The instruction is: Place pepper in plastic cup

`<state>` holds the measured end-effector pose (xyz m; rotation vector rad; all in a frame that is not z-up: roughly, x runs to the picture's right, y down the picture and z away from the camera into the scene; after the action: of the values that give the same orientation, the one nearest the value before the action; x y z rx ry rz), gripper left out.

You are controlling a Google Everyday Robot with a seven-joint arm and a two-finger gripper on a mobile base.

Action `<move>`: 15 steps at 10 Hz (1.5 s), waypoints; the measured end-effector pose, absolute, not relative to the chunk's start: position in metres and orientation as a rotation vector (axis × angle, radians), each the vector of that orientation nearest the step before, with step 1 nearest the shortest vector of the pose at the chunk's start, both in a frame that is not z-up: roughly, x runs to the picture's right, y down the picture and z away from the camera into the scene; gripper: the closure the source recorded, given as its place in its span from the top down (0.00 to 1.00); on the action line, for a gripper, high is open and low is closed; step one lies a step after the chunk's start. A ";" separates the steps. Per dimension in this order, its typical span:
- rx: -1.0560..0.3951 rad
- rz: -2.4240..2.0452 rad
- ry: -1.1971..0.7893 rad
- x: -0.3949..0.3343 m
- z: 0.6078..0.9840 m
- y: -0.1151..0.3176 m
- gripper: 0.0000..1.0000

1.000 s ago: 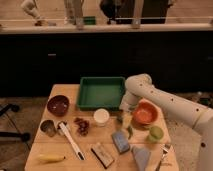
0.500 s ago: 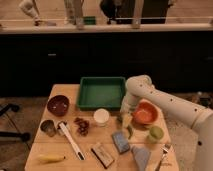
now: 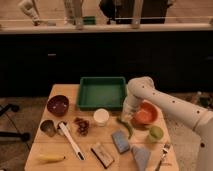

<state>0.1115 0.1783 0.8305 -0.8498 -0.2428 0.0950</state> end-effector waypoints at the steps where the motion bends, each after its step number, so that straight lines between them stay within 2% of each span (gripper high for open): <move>1: -0.849 0.105 -0.232 0.114 0.831 0.179 0.26; 6: -0.844 0.123 -0.215 0.108 0.834 0.177 0.66; 15: -0.853 0.260 -0.111 0.111 0.843 0.182 0.67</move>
<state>0.1110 0.1819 0.8434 -0.8534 -0.1110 0.2597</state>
